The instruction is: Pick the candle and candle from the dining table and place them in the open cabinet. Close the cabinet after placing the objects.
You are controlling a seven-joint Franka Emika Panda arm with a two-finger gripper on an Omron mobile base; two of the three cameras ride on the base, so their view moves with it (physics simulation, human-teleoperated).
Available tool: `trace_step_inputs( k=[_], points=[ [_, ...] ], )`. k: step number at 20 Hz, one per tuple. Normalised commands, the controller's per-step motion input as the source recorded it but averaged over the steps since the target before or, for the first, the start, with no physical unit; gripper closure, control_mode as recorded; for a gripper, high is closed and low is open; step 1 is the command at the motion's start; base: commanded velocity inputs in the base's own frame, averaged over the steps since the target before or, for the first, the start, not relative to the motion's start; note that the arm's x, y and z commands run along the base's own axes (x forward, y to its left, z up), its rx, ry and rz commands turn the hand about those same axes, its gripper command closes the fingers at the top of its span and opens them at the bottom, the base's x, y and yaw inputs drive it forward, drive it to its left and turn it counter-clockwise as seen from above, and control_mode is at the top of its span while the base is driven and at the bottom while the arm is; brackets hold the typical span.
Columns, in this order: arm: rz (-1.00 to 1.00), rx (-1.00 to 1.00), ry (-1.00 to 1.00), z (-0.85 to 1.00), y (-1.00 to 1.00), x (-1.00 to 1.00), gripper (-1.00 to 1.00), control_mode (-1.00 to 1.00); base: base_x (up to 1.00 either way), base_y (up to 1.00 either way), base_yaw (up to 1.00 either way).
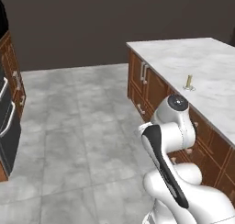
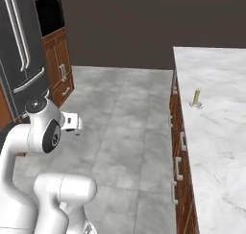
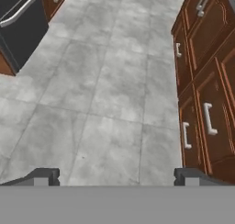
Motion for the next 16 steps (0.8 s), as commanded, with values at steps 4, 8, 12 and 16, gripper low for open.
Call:
trace_step_inputs(
  k=[4,8,12,16],
  points=[
    [0.0,0.0,0.0,0.0,0.0,0.0,-1.0,1.0,1.0,0.23,-0.34],
    [0.0,0.0,0.0,0.0,0.0,0.0,-1.0,1.0,1.0,0.25,-0.38],
    [0.0,0.0,0.0,0.0,0.0,0.0,-1.0,1.0,1.0,0.39,-0.44],
    [0.0,0.0,0.0,0.0,0.0,0.0,-1.0,1.0,0.66,0.55,-0.54]
  ],
)
